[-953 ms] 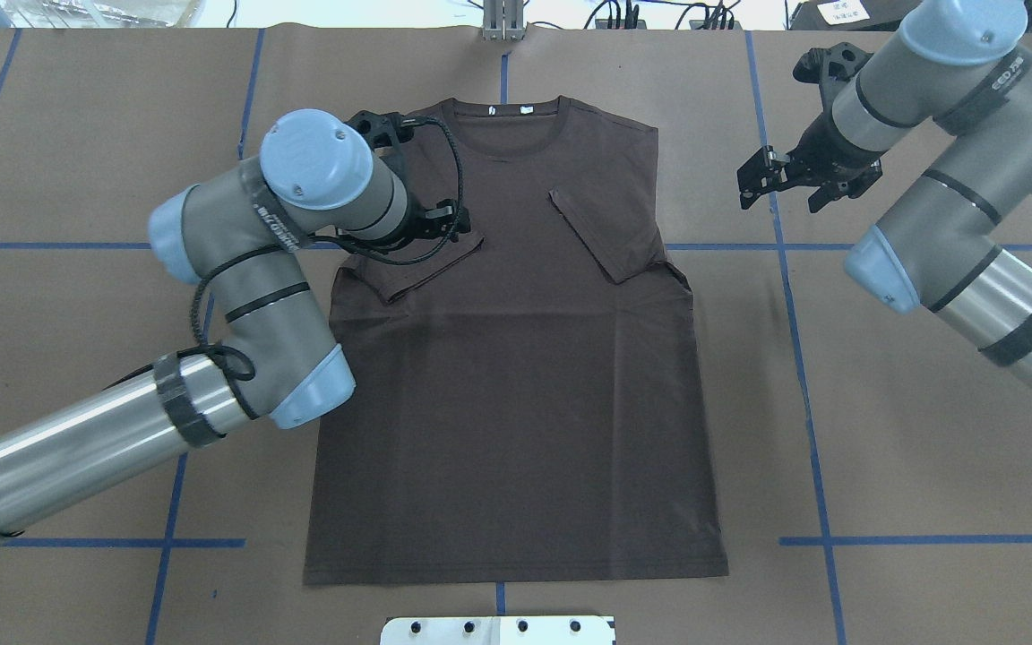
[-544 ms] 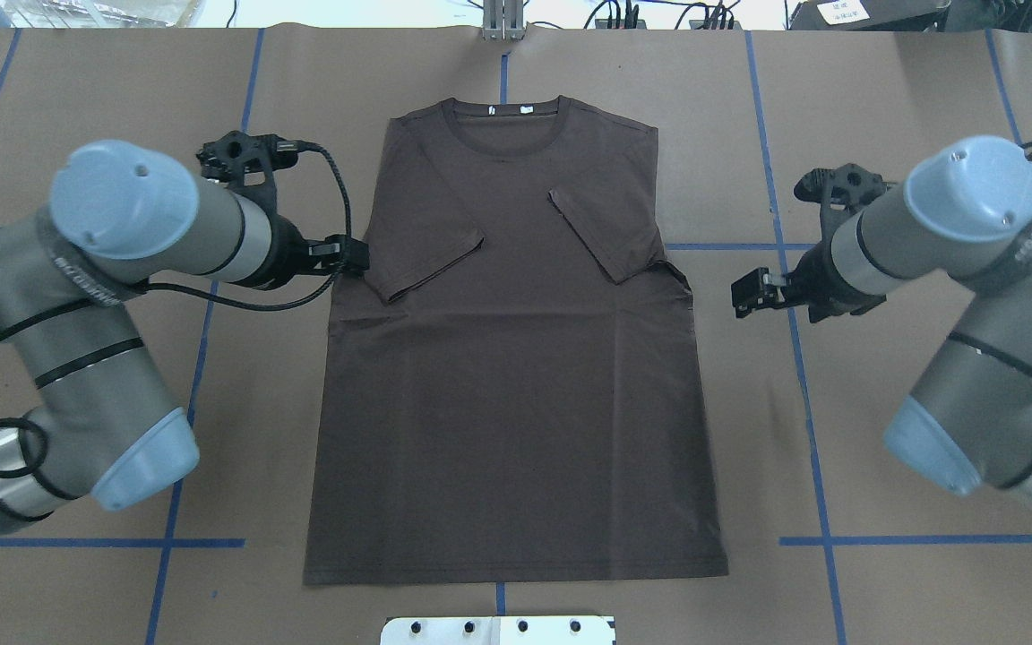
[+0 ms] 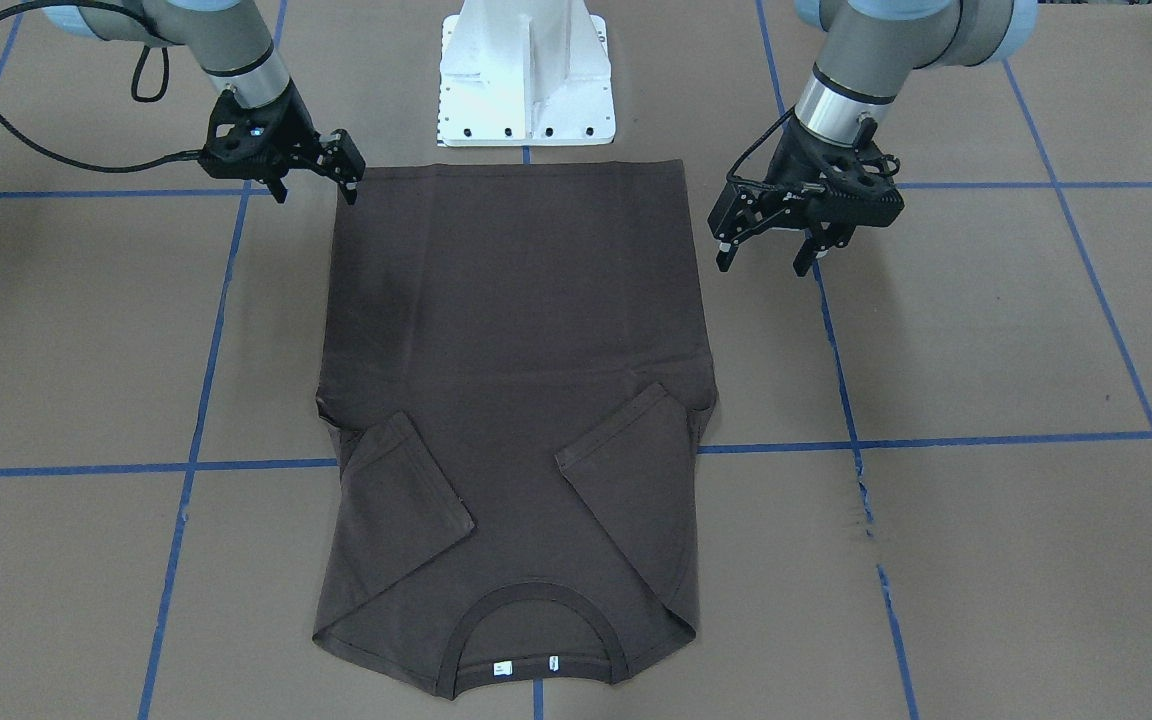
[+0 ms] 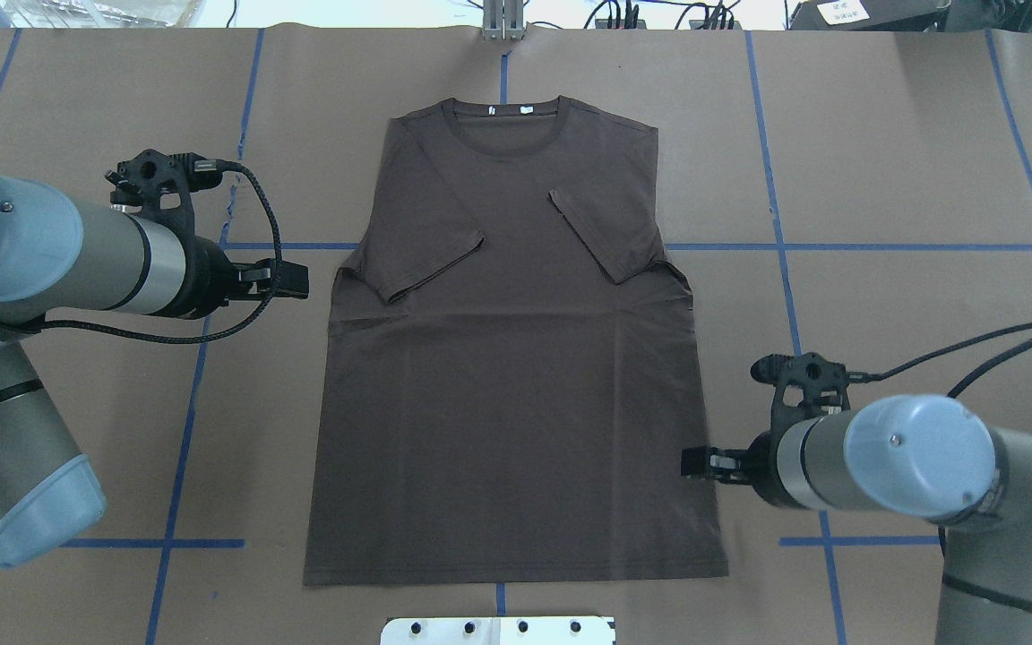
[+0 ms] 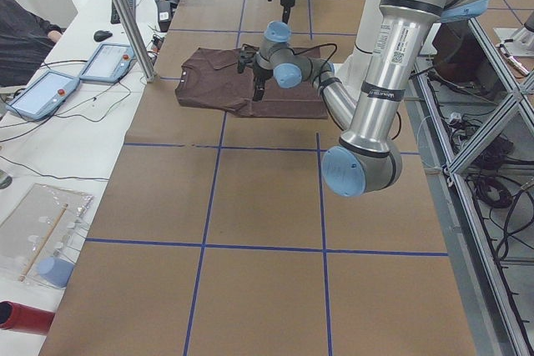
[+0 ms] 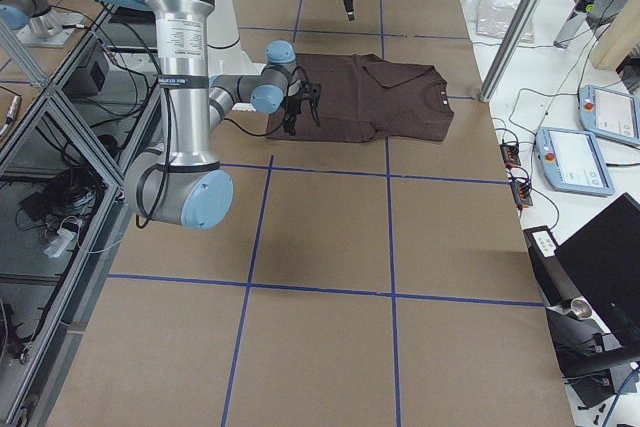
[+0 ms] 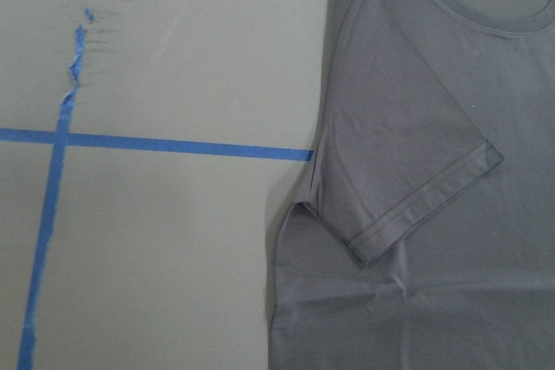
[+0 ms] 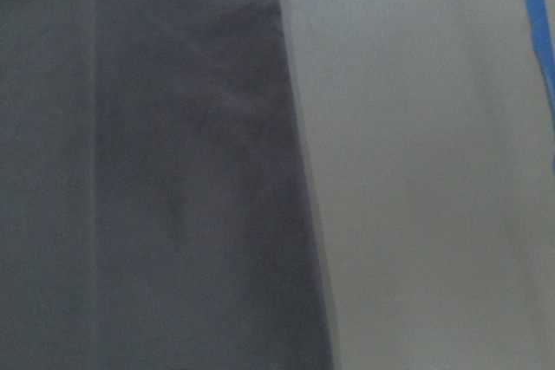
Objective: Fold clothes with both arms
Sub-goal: 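Move both grippers down to the shirt hem corners nearest the robot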
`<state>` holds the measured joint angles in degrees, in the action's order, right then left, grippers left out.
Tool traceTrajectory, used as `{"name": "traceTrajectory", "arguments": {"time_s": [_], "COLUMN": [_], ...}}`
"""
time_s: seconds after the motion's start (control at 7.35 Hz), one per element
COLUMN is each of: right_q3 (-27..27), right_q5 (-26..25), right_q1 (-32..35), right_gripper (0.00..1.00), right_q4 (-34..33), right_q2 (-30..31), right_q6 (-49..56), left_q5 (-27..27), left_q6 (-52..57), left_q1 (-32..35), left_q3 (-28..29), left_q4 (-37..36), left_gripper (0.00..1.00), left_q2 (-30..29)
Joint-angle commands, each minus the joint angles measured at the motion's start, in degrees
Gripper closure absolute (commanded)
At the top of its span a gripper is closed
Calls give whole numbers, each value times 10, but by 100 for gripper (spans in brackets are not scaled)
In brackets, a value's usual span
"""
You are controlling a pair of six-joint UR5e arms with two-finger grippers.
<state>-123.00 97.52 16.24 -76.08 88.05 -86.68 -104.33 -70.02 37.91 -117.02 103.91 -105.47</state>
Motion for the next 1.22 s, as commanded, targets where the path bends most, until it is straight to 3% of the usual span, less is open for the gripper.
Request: {"name": "traceTrajectory", "arguments": {"time_s": [0.0,0.82,1.09], "right_q3": [4,47,45], "right_q5": [-42,-31,-19], "right_q1": [-61,-76,-76], "right_gripper": [1,8,37], "right_q4": [1,21,21], "right_q2": [10,3,3], "right_q6": [-35,-39,-50], "left_q5": [2,3,3], "left_q6": [0,-2,-2], "left_q1": [-1,1,1], "left_q3": [-1,-10,-10], "left_q4": [0,0,0], "left_gripper": [0,0,0], "left_q2": [2,-3,-2]}}
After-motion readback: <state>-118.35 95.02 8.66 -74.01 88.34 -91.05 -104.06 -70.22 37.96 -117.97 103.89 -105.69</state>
